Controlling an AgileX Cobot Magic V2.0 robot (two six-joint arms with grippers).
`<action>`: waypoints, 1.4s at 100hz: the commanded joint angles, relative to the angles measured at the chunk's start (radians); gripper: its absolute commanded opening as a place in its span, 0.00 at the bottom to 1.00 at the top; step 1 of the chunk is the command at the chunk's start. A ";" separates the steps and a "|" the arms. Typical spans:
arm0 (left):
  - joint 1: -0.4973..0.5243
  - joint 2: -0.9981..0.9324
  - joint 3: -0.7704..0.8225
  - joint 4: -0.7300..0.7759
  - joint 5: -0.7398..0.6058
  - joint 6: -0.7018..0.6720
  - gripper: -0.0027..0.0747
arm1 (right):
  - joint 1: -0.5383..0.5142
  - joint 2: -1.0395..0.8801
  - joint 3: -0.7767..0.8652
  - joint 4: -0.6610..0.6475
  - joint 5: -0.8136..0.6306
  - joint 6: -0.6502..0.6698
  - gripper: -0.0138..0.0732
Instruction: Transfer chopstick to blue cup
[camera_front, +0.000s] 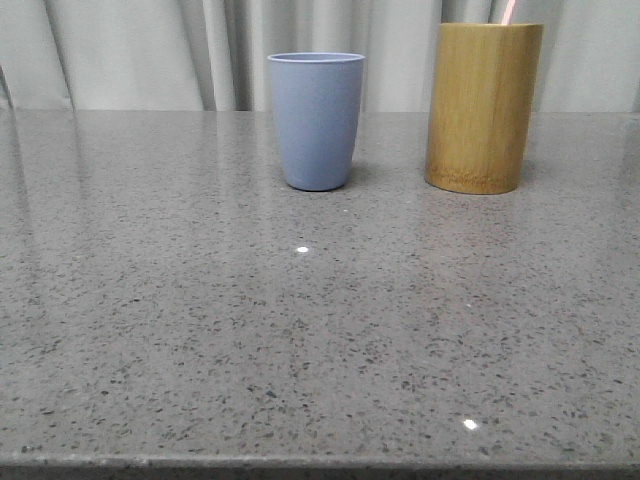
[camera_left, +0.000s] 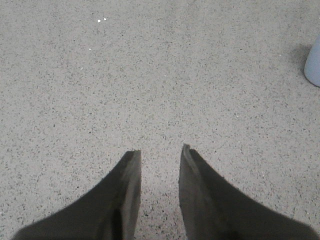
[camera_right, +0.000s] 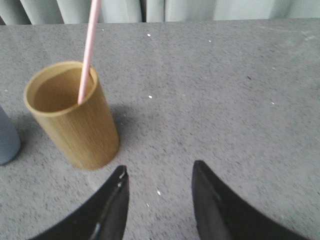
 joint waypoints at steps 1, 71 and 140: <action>0.002 -0.005 -0.016 0.002 -0.079 -0.009 0.28 | 0.009 0.067 -0.094 0.016 -0.073 -0.011 0.57; 0.002 -0.005 -0.012 0.002 -0.075 -0.009 0.28 | 0.027 0.531 -0.549 0.188 -0.055 -0.011 0.65; 0.002 -0.005 -0.012 0.003 -0.075 -0.009 0.28 | 0.068 0.680 -0.574 0.220 -0.224 -0.011 0.64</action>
